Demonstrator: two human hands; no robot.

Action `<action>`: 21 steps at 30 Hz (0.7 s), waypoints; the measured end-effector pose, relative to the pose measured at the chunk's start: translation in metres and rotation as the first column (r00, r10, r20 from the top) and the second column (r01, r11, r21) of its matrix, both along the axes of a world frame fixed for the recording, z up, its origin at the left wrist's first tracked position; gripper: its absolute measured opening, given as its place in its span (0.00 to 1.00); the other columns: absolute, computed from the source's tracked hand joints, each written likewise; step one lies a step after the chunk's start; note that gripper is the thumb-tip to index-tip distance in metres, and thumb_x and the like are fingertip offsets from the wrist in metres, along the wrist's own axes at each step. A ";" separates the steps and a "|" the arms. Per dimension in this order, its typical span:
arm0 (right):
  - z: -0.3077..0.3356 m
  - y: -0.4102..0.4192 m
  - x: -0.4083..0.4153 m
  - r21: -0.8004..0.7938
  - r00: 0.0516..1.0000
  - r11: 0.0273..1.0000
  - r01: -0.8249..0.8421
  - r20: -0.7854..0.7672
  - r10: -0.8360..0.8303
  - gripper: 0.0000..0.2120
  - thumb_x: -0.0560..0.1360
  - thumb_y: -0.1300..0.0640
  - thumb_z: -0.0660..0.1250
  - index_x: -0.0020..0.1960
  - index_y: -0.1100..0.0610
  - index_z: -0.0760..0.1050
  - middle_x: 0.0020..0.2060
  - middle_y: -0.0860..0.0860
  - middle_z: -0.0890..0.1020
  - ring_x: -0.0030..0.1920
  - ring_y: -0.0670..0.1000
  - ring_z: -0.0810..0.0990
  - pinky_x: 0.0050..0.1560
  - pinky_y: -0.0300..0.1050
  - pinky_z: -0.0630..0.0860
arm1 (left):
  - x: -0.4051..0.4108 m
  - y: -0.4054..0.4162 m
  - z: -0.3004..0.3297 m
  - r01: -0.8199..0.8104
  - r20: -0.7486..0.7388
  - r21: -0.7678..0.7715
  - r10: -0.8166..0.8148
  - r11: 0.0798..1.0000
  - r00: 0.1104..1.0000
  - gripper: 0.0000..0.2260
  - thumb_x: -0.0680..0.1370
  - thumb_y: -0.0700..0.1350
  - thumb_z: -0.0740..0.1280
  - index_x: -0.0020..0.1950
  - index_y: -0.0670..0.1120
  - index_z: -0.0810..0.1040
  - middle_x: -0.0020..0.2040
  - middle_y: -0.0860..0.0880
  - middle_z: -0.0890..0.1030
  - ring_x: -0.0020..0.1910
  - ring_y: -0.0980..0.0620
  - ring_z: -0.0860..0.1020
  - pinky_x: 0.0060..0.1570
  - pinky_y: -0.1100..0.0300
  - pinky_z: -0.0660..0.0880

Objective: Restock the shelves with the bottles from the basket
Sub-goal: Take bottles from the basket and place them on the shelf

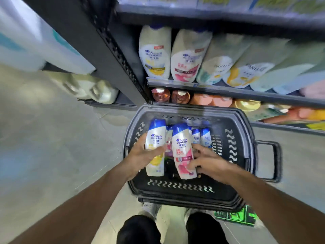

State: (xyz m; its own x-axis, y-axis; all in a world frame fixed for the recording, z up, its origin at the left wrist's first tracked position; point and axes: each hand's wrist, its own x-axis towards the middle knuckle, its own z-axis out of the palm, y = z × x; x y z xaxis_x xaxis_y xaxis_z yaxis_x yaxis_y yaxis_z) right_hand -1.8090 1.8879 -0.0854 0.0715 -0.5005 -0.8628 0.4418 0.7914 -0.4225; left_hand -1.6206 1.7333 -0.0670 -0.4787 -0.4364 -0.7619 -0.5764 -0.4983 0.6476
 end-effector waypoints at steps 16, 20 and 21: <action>0.367 0.040 -0.020 -0.388 0.896 0.915 0.113 -0.358 -0.263 0.08 0.79 0.60 0.69 0.57 0.57 0.80 0.53 0.56 0.86 0.50 0.58 0.85 0.52 0.55 0.81 | 0.009 0.041 0.340 -0.075 -0.222 -0.114 0.048 0.991 0.974 0.15 0.81 0.43 0.69 0.68 0.46 0.77 0.62 0.44 0.84 0.59 0.44 0.83 0.58 0.47 0.80; 0.433 0.046 -0.023 -0.488 0.890 0.871 0.051 -0.374 -0.261 0.10 0.80 0.58 0.68 0.61 0.58 0.78 0.55 0.55 0.86 0.54 0.56 0.86 0.54 0.53 0.82 | 0.008 0.048 0.406 -0.099 -0.279 -0.186 0.044 0.978 0.959 0.17 0.80 0.43 0.70 0.68 0.46 0.76 0.61 0.46 0.84 0.59 0.44 0.83 0.56 0.50 0.81; 0.446 0.046 -0.023 -0.498 0.891 0.865 0.059 -0.365 -0.270 0.10 0.80 0.59 0.67 0.61 0.57 0.77 0.56 0.55 0.86 0.53 0.55 0.86 0.50 0.48 0.83 | 0.007 0.049 0.421 -0.116 -0.296 -0.202 0.052 0.973 0.954 0.17 0.80 0.42 0.70 0.69 0.46 0.75 0.60 0.46 0.85 0.59 0.45 0.83 0.55 0.51 0.81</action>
State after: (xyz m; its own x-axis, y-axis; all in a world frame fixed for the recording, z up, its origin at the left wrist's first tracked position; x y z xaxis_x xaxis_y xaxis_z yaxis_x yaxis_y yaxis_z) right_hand -1.8324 1.9342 0.3604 -0.3540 -0.8167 -0.4557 0.2499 0.3869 -0.8876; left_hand -1.6140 1.7820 0.3539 -0.6173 -0.6219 -0.4819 -0.3127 -0.3681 0.8756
